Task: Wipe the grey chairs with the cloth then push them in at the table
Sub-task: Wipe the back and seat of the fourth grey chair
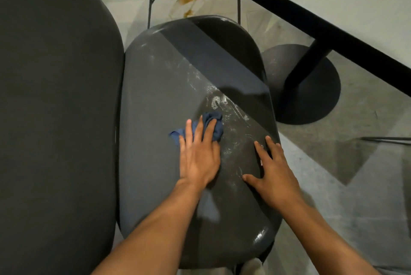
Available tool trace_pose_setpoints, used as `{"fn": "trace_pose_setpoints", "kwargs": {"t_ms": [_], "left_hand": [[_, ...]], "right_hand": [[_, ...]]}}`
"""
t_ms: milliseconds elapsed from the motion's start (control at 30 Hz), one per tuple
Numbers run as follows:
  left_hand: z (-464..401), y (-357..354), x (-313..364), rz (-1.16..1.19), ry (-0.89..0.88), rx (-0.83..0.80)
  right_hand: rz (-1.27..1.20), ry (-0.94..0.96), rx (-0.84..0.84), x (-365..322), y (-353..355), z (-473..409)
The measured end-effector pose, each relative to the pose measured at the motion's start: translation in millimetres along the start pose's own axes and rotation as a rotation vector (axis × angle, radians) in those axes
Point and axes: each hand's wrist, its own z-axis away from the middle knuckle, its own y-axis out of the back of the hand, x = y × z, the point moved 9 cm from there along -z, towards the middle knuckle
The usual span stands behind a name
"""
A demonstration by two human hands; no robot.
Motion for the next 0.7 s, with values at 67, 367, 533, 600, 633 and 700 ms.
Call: {"fn": "trace_pose_setpoints", "kwargs": {"t_ms": [67, 367, 533, 600, 633, 700], "left_hand": [[-3.9, -4.3, 23.2, -0.023, 0.003, -0.011], [58.4, -11.2, -1.1, -0.129, -0.469, -0.100], [8.0, 15.4, -63.5, -0.080, -0.047, -0.020], [-21.2, 22.8, -62.0, 0.038, 0.246, 0.063], [-32.8, 20.8, -52.5, 0.088, 0.343, 0.076], [-46.2, 11.0, -18.9, 0.086, 0.281, 0.080]], "right_hand": [[-0.008, 0.003, 0.006, 0.7, -0.6, 1.1], [-0.056, -0.051, 0.010, 1.8, -2.8, 1.0], [-0.020, -0.003, 0.040, -19.4, 13.6, -24.6], [-0.017, 0.007, 0.066, -29.8, 23.9, -41.4], [-0.016, 0.001, 0.078, -33.6, 29.5, -50.8], [-0.020, -0.010, 0.103, -42.1, 41.9, -70.3]]}}
